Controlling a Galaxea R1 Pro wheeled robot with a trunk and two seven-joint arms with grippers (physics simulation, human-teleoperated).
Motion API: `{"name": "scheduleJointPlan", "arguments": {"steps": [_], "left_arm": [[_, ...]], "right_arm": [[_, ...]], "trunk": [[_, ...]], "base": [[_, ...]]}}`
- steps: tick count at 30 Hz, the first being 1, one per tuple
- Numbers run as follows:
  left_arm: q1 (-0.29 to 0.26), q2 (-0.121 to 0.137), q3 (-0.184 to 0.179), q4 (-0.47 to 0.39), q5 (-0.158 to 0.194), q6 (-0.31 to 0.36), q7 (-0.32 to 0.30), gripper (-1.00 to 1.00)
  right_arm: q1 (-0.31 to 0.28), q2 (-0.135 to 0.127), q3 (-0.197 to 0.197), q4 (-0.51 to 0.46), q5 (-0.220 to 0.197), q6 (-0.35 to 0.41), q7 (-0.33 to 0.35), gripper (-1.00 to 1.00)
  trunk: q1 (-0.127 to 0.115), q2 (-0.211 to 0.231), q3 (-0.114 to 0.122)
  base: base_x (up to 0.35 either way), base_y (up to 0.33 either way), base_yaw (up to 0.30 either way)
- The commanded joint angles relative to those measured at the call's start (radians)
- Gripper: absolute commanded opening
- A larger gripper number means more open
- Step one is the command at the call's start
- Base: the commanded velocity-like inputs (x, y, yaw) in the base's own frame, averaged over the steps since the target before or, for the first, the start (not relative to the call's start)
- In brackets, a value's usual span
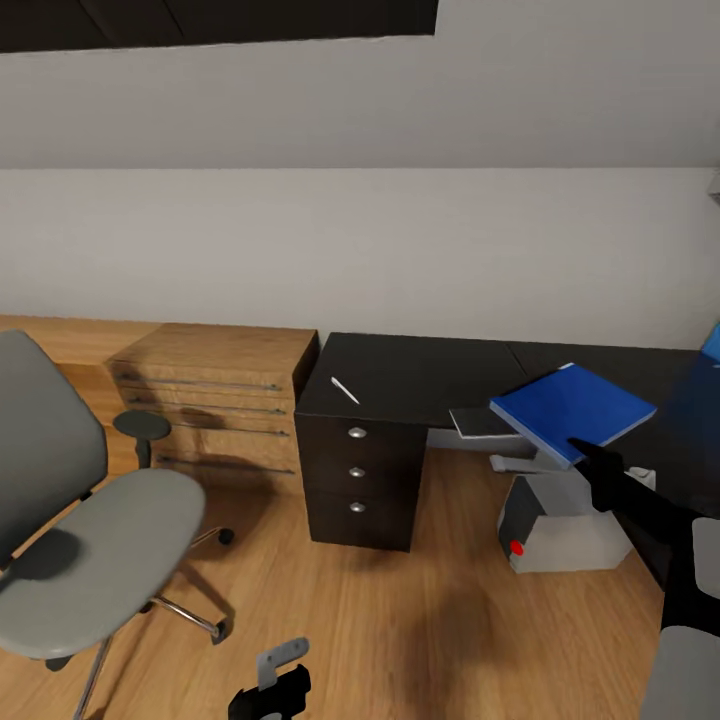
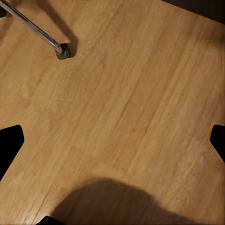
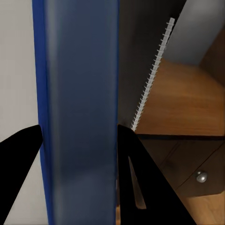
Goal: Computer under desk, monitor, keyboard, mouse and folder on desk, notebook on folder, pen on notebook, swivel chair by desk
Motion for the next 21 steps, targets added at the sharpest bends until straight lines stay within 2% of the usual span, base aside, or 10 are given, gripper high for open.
{"name": "scheduleJointPlan", "arguments": {"steps": [1,6,17,21], "left_arm": [[-0.002,0.001,-0.005,-0.001,0.008,-0.004,0.006,1.0],[-0.002,0.001,-0.007,-0.001,0.007,-0.004,0.006,1.0],[-0.002,0.001,-0.009,-0.001,0.01,-0.004,0.004,1.0],[-0.002,0.0,-0.01,-0.001,0.009,-0.004,0.004,1.0]], "right_arm": [[-0.001,0.0,-0.002,-0.001,-0.009,0.004,-0.007,-1.0],[-0.001,0.0,-0.004,0.0,-0.008,0.002,-0.007,-1.0],[-0.001,0.001,-0.007,0.013,-0.012,0.001,-0.007,-1.0],[-0.001,0.003,-0.007,0.013,-0.012,0.001,-0.007,-1.0]], "trunk": [[0.0,0.0,-0.001],[0.0,0.0,-0.001],[0.0,0.0,-0.001],[0.0,0.0,-0.001]], "base": [[0.207,0.0,-0.051],[0.21,0.0,-0.012],[0.029,0.0,-0.001],[0.251,0.0,0.0]]}}
